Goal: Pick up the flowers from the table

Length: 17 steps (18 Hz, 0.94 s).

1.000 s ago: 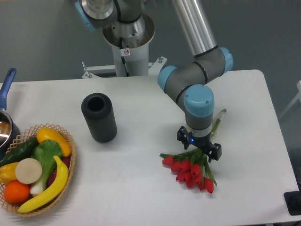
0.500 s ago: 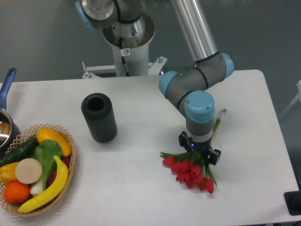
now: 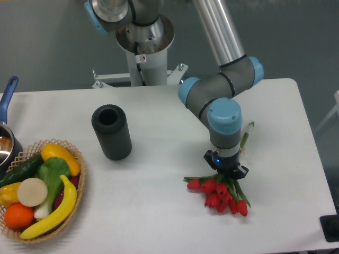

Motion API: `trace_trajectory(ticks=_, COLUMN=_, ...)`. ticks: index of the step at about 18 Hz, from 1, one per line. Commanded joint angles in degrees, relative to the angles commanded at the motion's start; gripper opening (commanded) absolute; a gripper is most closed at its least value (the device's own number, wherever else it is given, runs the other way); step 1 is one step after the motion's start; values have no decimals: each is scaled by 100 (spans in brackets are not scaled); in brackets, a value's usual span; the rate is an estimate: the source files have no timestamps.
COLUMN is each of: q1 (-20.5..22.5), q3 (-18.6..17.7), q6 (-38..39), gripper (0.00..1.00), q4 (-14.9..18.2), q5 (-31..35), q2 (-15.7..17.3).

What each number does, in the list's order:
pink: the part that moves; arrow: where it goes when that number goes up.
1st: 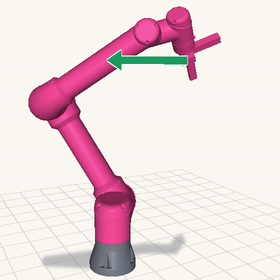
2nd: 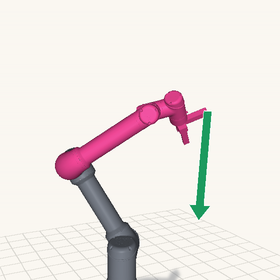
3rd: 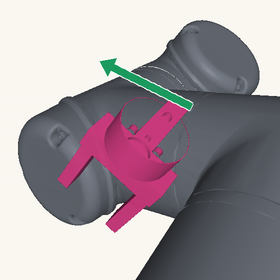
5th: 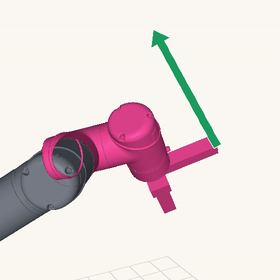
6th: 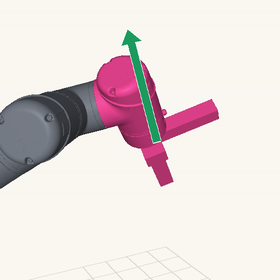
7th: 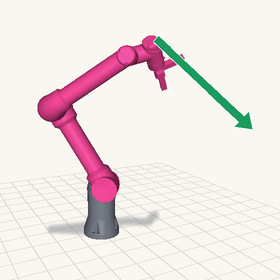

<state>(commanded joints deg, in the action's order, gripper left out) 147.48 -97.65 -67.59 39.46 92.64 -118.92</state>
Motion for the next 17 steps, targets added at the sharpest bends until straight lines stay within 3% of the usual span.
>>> trace_trajectory(ticks=10, q1=281, q3=114, q6=62, gripper=0, q4=114, q5=-62, q2=369)
trace_trajectory(ticks=12, q1=264, q3=271, q6=53, gripper=0, q4=324, q5=-53, q2=422)
trace_trajectory(ticks=15, q1=246, q3=649, q6=9, gripper=0, q4=982, q5=-44, q2=422)
trace_trajectory(ticks=17, q1=246, q3=694, q6=-9, gripper=0, q4=1107, q5=-53, q2=422)
